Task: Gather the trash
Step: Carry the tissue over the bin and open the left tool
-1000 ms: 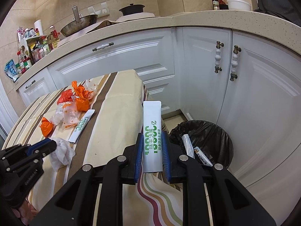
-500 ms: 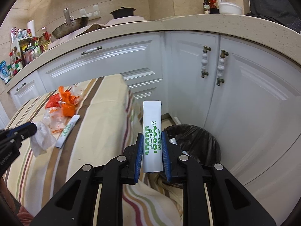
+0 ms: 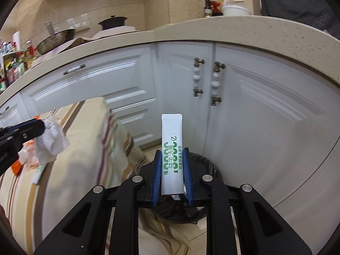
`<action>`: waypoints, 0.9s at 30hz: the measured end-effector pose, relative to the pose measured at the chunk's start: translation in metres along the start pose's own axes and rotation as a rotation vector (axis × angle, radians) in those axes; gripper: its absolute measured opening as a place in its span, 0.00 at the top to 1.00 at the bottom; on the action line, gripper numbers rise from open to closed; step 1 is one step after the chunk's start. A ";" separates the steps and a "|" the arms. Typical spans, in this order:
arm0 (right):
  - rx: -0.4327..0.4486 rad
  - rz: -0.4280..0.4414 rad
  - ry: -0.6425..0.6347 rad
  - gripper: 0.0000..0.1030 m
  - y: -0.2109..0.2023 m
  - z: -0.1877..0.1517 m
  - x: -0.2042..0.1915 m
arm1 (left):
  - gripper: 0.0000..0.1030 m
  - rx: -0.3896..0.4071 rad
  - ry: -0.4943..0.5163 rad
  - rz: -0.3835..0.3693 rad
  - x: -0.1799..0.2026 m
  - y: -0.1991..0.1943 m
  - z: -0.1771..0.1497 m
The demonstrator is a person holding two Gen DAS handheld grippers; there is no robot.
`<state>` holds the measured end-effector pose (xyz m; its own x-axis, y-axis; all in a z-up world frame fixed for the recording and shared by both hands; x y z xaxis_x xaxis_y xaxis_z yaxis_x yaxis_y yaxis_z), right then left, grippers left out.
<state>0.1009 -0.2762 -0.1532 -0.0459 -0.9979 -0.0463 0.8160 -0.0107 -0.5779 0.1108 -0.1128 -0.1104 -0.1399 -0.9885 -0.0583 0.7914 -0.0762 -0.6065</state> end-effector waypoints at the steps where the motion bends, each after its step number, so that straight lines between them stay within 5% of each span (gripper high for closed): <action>1: 0.000 -0.006 0.004 0.80 0.003 0.001 0.004 | 0.90 -0.004 0.001 -0.011 0.006 0.007 0.003; 18: -0.082 -0.073 0.063 0.80 0.088 -0.010 0.058 | 0.87 -0.125 0.093 -0.036 0.096 0.142 0.011; 21: -0.104 -0.083 0.073 0.65 0.103 -0.017 0.061 | 0.61 -0.145 0.092 -0.009 0.095 0.155 0.006; 23: -0.109 -0.097 0.085 0.53 0.110 -0.021 0.063 | 0.57 -0.147 0.089 0.001 0.094 0.158 0.006; 27: -0.118 -0.107 0.088 0.51 0.110 -0.025 0.062 | 0.49 -0.152 0.082 0.011 0.089 0.159 0.006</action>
<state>0.1738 -0.3374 -0.2400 -0.1834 -0.9819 -0.0469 0.7309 -0.1042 -0.6745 0.2277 -0.2138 -0.2077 -0.1847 -0.9747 -0.1260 0.6948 -0.0388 -0.7181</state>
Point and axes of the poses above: each gripper's, at about its wrist camera, not at the fingertips, and y roughly the way its jaws point, x to its right, z to its top, the point moved 2 cm from there along y, roughly the way its jaws point
